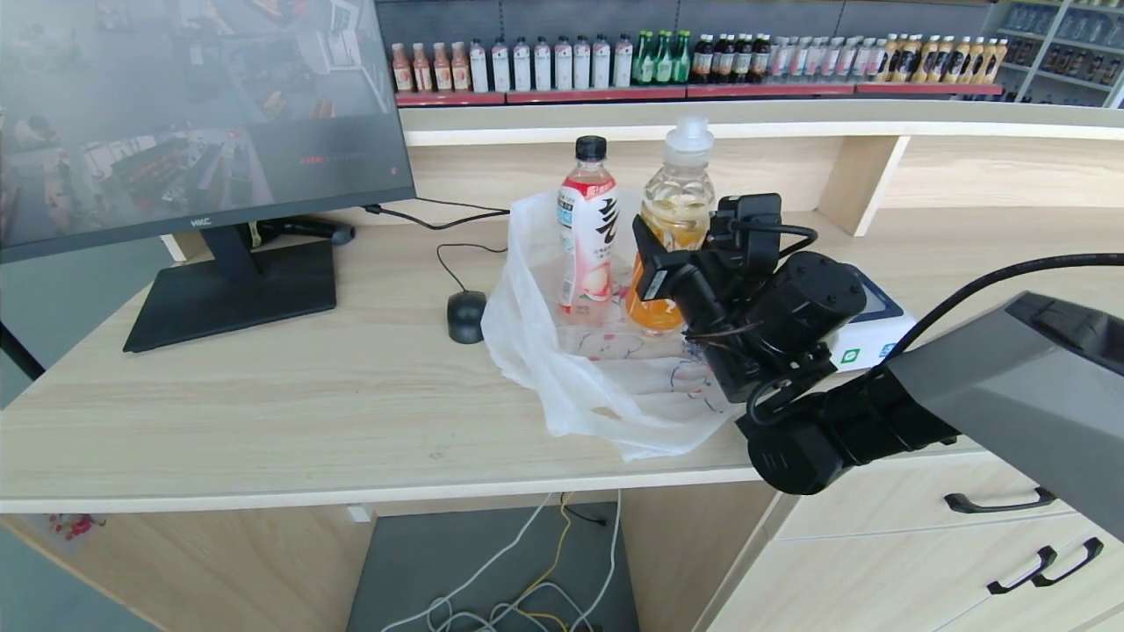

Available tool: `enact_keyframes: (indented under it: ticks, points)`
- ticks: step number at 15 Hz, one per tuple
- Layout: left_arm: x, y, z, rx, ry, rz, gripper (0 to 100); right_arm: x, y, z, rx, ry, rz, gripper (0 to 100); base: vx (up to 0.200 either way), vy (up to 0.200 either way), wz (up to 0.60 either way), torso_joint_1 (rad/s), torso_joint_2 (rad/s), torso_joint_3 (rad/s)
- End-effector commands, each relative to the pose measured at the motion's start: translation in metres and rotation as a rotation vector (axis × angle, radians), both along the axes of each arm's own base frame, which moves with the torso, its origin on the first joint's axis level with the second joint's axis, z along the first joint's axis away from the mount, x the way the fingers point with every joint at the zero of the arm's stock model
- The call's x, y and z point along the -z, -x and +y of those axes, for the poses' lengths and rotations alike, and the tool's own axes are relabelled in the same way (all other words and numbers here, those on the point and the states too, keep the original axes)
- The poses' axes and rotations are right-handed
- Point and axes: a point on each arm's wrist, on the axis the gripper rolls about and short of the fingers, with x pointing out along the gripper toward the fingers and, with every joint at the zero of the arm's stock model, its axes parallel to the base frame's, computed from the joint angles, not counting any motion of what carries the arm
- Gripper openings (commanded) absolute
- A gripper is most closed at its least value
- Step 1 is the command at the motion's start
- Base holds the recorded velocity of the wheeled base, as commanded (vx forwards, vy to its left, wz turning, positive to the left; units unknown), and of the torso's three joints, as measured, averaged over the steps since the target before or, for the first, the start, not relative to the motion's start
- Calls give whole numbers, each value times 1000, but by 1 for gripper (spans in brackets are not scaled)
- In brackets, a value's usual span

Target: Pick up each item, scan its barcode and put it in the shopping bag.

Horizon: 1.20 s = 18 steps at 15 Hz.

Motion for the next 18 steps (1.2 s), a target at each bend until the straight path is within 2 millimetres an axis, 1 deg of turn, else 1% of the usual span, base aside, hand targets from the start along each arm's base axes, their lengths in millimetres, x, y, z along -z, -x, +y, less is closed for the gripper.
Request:
enact_keyframes:
  ticks: [1,7,16,17,18]
  points:
    - [0,0,0,-1,0,-1,100,7,-1,4,-7,8,17,0,0,0,0,0,0,0]
    - [0,0,0,-1,0,-1,100,15,-2,4,-18,-7,45,0,0,0,0,0,0,0]
    - [0,0,0,-1,0,-1,100,14,-3,2,-16,-14,36,0,0,0,0,0,0,0]
    - [0,0,0,-1,0,-1,100,14,-4,0,-13,-13,36,100,0,0,0,0,0,0]
    - [0,0,0,-1,0,-1,100,13,-4,-2,-8,-13,36,100,0,0,0,0,0,0]
